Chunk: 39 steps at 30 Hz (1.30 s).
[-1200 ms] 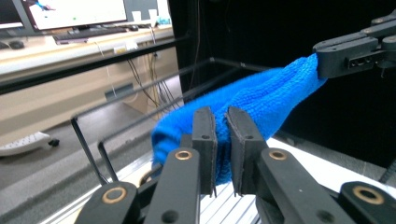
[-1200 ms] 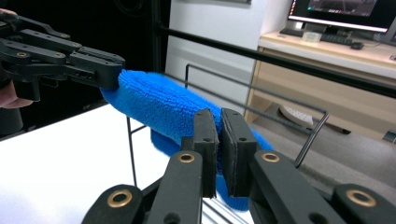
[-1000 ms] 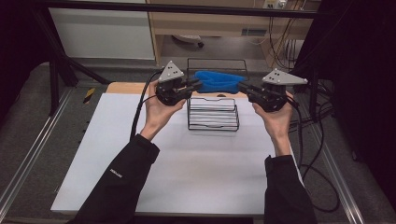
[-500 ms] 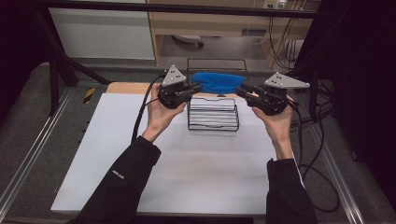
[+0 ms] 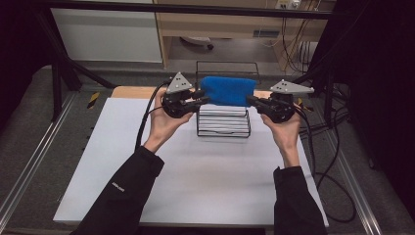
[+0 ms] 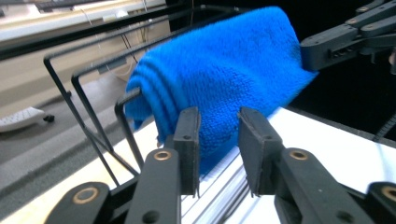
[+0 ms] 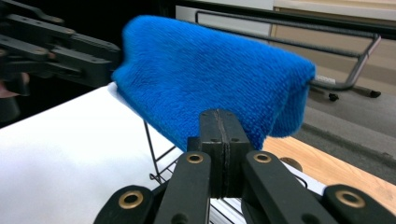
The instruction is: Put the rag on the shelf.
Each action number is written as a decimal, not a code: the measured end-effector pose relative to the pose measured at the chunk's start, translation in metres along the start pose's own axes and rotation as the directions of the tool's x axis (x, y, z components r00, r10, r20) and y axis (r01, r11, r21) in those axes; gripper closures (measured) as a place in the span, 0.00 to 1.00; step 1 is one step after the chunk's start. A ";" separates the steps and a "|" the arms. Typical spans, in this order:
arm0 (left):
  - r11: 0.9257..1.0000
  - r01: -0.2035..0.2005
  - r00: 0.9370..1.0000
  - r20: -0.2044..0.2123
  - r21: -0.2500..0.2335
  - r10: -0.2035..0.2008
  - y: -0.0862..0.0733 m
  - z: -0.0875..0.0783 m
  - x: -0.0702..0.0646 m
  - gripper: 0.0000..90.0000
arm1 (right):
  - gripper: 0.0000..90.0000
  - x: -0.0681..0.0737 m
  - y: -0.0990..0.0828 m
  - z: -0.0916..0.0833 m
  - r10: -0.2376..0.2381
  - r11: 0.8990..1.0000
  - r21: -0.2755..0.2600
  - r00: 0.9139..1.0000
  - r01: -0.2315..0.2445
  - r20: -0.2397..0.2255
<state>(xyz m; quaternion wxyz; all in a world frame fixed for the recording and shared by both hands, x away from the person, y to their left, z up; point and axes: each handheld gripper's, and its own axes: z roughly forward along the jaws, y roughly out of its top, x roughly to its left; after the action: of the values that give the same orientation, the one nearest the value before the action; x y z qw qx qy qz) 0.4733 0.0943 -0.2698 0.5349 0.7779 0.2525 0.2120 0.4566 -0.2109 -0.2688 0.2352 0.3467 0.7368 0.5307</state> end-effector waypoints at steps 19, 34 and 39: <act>0.991 0.063 0.998 -0.039 0.121 -0.059 -0.034 -0.013 0.006 0.38 | 0.46 0.007 -0.011 -0.014 -0.010 0.999 -0.032 0.999 0.011 0.033; 0.967 0.100 0.994 -0.075 0.234 -0.084 -0.106 -0.051 0.009 0.16 | 0.09 0.015 -0.053 -0.019 0.054 0.997 0.059 0.998 -0.054 0.012; 0.960 0.131 0.990 -0.090 0.248 -0.112 -0.135 -0.068 0.012 0.13 | 0.05 0.015 -0.076 -0.021 0.073 0.993 0.097 0.997 -0.073 0.011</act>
<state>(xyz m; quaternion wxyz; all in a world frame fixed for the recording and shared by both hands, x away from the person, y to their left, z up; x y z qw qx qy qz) 0.4197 0.1916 -0.3725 0.4333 0.8143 0.3447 0.1741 0.4115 -0.2272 -0.3329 0.2011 0.3863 0.7478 0.5011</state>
